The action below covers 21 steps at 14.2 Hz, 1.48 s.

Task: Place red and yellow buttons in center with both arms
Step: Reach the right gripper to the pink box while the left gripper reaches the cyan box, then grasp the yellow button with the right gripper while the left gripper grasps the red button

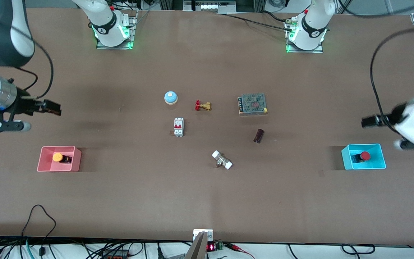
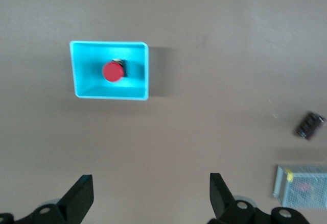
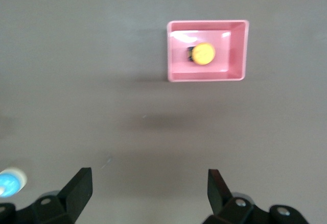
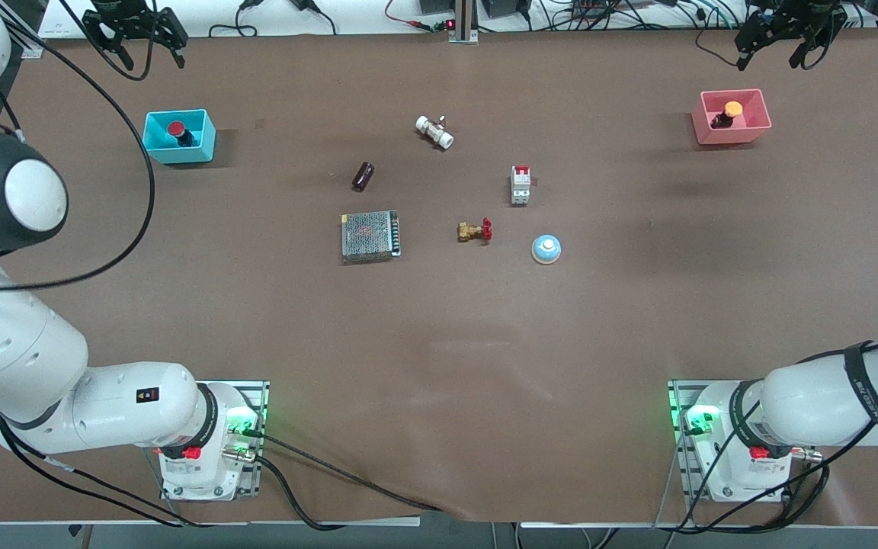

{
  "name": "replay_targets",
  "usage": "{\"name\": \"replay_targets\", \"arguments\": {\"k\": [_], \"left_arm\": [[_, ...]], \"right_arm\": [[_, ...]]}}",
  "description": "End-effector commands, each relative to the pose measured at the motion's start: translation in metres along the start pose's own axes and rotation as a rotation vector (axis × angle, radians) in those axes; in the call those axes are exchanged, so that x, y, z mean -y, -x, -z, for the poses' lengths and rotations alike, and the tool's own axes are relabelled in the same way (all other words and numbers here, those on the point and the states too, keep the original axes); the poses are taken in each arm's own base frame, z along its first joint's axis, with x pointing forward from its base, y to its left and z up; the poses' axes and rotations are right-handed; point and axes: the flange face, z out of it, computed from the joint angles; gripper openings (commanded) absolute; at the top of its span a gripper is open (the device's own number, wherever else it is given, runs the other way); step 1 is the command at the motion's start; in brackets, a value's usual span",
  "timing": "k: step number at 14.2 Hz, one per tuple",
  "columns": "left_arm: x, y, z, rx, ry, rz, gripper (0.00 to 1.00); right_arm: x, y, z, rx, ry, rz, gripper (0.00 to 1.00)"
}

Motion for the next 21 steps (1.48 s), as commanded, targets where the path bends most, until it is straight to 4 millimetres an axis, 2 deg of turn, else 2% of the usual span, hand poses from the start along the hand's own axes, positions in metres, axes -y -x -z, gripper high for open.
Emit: {"name": "replay_targets", "arguments": {"k": [1,2,3,5,7,9,10,11,13,15,18,19,21], "left_arm": [[0.045,-0.047,-0.03,-0.088,-0.007,0.02,1.0],[0.046,-0.059,-0.058,-0.096,-0.007,-0.004,1.0],[0.049,-0.066,-0.077,-0.096,-0.008,-0.01,1.0],[0.064,-0.08,-0.123,-0.083,-0.001,0.008,1.0],[0.061,-0.083,-0.161,-0.096,0.001,-0.017,1.0],[0.06,-0.081,-0.189,-0.158,-0.007,-0.107,1.0],[0.069,-0.077,-0.201,-0.166,-0.006,-0.124,1.0],[0.071,-0.074,-0.21,-0.175,-0.01,-0.163,1.0],[0.069,-0.071,-0.216,-0.176,-0.01,-0.193,1.0],[0.071,-0.066,-0.226,-0.154,-0.006,-0.192,1.0],[0.069,-0.062,-0.236,-0.143,-0.002,-0.193,0.99],[0.068,-0.06,-0.24,-0.134,-0.001,-0.196,0.95],[0.069,-0.059,-0.245,-0.126,0.001,-0.195,0.78]], "right_arm": [[-0.036,-0.024,-0.043,-0.034,0.028,-0.003,1.0],[-0.05,-0.033,-0.058,-0.06,0.028,-0.006,1.0],[-0.065,-0.043,-0.077,-0.09,0.026,-0.002,1.0],[-0.087,-0.057,-0.112,-0.122,0.025,0.037,1.0],[-0.092,-0.065,-0.136,-0.147,0.023,0.036,1.0],[-0.09,-0.071,-0.152,-0.159,0.017,0.042,1.0],[-0.082,-0.074,-0.159,-0.161,0.01,0.073,1.0],[-0.073,-0.076,-0.163,-0.163,-0.006,0.092,1.0],[-0.069,-0.081,-0.175,-0.176,-0.018,0.092,1.0],[-0.069,-0.085,-0.193,-0.192,-0.015,0.101,1.0],[-0.074,-0.088,-0.207,-0.2,-0.012,0.101,1.0],[-0.073,-0.089,-0.21,-0.2,-0.011,0.105,1.0],[-0.073,-0.089,-0.222,-0.195,-0.013,0.105,1.0]]}}
